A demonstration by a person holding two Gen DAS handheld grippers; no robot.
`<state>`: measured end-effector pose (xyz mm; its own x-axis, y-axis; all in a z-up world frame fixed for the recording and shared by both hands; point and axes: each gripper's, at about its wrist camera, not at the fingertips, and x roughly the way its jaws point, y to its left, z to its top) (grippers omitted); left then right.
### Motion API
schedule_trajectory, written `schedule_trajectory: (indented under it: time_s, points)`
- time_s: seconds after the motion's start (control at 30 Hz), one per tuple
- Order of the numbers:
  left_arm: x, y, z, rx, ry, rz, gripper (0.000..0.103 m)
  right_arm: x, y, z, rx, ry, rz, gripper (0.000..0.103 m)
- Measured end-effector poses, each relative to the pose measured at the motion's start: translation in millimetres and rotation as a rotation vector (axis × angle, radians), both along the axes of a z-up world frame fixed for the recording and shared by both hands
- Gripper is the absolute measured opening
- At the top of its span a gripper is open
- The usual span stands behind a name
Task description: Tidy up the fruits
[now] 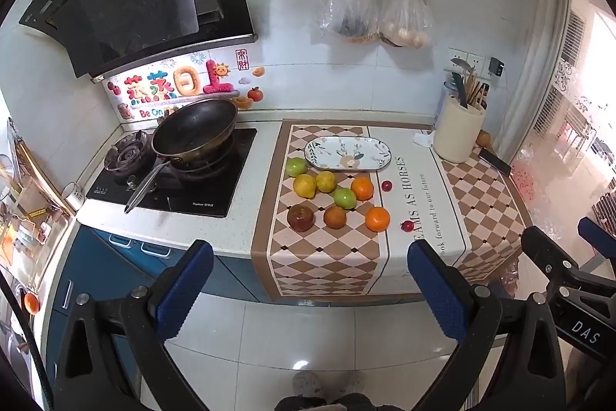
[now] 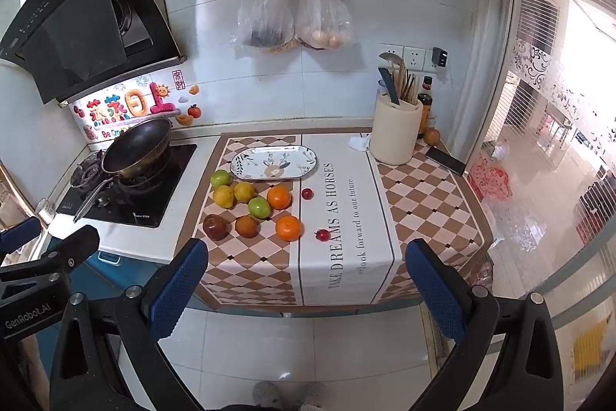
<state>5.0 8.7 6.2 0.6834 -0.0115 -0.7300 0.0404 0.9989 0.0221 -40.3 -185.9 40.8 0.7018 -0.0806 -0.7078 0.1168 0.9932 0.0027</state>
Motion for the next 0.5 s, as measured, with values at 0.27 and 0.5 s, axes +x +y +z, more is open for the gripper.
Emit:
schedule_trajectory:
  time_s: [0.27, 0.5]
  points:
    - [-1.1, -0.5, -2.0, -0.004, -0.002, 0.005, 0.103, 0.3, 1.2, 2.5, 0.0, -0.002, 0.001, 0.103]
    - [-3.2, 0.3, 0.2, 0.0, -0.004, 0.007, 0.103, 0.6, 3.5, 2.7, 0.002, -0.003, 0.004, 0.103]
